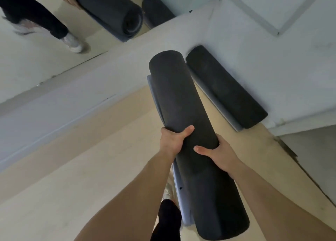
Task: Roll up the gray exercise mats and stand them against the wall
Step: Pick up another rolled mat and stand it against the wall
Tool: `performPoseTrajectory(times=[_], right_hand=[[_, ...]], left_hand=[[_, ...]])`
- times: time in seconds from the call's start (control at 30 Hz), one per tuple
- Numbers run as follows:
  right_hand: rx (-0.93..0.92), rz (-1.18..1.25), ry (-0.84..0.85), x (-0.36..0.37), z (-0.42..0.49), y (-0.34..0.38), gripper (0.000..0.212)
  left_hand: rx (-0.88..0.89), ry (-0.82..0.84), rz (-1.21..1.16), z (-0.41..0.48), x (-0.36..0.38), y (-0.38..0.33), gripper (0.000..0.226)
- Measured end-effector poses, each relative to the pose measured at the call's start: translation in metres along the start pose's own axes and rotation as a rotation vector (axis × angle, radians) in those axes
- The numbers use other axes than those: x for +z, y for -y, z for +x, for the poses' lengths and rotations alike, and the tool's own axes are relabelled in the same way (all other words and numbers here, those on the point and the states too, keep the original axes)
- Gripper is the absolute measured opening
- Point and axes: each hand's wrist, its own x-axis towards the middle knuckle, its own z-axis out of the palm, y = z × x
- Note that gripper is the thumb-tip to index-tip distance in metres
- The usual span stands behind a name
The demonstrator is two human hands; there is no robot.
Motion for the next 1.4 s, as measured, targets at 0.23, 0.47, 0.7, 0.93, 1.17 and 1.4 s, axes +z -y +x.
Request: performPoseTrajectory(times=[0.23,0.47,0.7,0.93,1.17,1.4], right_hand=[[0.056,-0.017,0.041,-0.034,0.172,-0.017,0.071],[0.071,-0.082,0.033,-0.061,0.328,-0.057,0.074],[-0.081,-0.466,-0.112,-0.083,0.414,-0.059,0.108],[-0.275,-0.879,-0.136,-0.095,0.419,-0.059,0.09],[-0.112,-0.891,-0.11,-0.094,0.381,-0.016,0.079],[-0.171,-0.913,-0.055,-0.073,0.27,0.074,0.067]], left_hand=[[-0.045,0.0,0.105,0.157,0.08,0.002,0.086],[-0.035,-0.022,0.095,0.292,0.167,0.032,0.076],[-0.024,-0.112,0.036,0.37,0.232,0.035,0.061],[-0.097,-0.109,0.124,0.371,0.264,0.012,0.071],[-0.057,0.03,0.6,0.326,0.212,-0.032,0.071],[-0.045,0.025,0.892,0.214,0.08,-0.067,0.067]])
